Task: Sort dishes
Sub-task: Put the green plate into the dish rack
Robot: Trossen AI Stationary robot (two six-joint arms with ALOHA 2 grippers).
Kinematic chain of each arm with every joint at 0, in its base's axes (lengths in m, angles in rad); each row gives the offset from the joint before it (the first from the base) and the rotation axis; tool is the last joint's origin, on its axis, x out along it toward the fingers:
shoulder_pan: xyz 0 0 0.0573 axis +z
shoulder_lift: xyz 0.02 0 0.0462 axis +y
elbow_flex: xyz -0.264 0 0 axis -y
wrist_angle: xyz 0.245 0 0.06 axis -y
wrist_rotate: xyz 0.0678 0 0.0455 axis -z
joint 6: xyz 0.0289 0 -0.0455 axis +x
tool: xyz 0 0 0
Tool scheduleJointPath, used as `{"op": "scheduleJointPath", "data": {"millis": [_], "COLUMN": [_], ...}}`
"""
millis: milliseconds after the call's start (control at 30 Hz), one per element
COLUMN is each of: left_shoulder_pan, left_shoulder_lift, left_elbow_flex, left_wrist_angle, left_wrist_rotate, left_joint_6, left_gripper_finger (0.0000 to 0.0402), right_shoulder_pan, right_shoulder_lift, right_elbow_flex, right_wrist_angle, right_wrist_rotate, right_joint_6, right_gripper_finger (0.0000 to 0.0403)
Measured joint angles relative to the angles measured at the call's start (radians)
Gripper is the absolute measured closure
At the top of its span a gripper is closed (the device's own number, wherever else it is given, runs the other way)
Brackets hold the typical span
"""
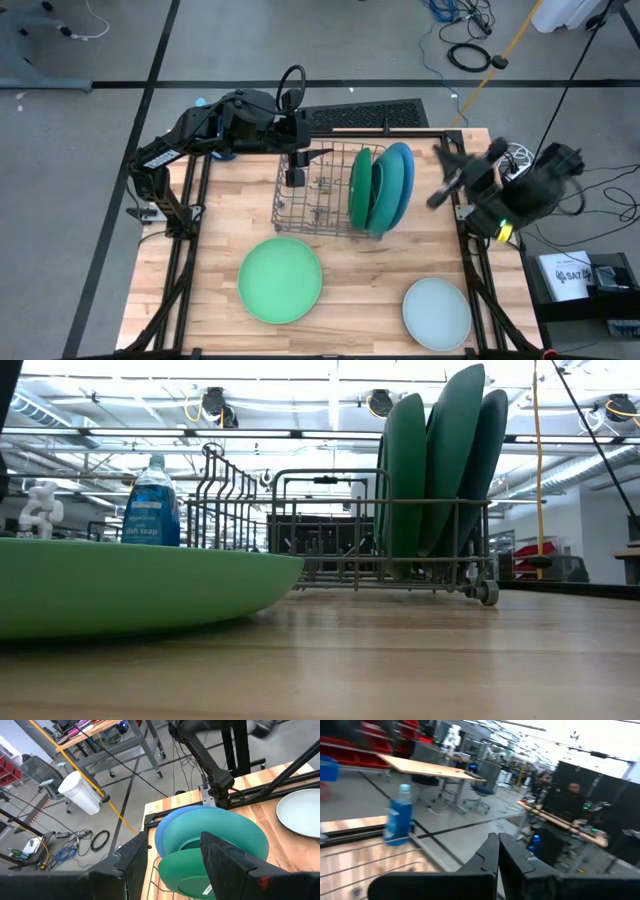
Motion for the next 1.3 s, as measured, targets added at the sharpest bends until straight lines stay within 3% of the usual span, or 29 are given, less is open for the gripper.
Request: {"op": "scheduleJointPath", "data": {"millis": [167, 300, 367, 500, 567, 700, 800, 967, 1167, 1300], "left_shoulder_pan": [0.000, 0.000, 0.000, 0.000, 0.000, -0.002, -0.002, -0.002, -0.002, -0.002], "left_shoulder_lift": [0.000, 0.000, 0.001, 0.006, 0.007, 0.006, 0.006, 0.012, 0.022, 0.030], "left_elbow_flex": [0.000, 0.000, 0.000, 0.000, 0.000, 0.000, 0.000, 0.000, 0.000, -0.004], "left_wrist_angle": [0.000, 0.002, 0.011, 0.021, 0.021, 0.021, 0.036, 0.092, 0.058, 0.033], "left_wrist_rotate": [0.000, 0.000, 0.000, 0.000, 0.000, 0.000, 0.000, 0.000, 0.000, 0.000], "left_joint_6": [-0.014, -0.019, -0.023, -0.024, -0.025, -0.027, -0.040, -0.052, -0.078, -0.078], "left_gripper_finger": [0.0220, 0.0220, 0.0220, 0.0220, 0.0220, 0.0220, 0.0220, 0.0220, 0.0220, 0.0220], "right_shoulder_pan": [-0.086, -0.170, -0.196, -0.243, -0.278, -0.368, -0.464, -0.617, -0.732, -0.759], "right_shoulder_lift": [-0.010, -0.004, 0.000, 0.000, 0.015, 0.040, 0.080, 0.185, 0.259, 0.258], "right_elbow_flex": [0.165, 0.260, 0.283, 0.288, 0.307, 0.405, 0.496, 0.604, 0.667, 0.667], "right_wrist_angle": [-0.178, -0.271, -0.270, -0.233, -0.259, -0.556, -0.826, -1.108, -1.492, -1.639], "right_wrist_rotate": [-0.009, -0.116, -0.240, -0.637, -0.688, -0.658, -0.793, -1.016, -1.156, -1.266], "right_joint_6": [-0.047, -0.154, -0.204, -0.200, -0.188, -0.023, 0.171, 0.327, 0.538, 0.631], "right_gripper_finger": [0.0403, 0.0403, 0.0402, 0.0400, 0.0402, 0.0402, 0.0402, 0.0403, 0.0403, 0.0403]}}
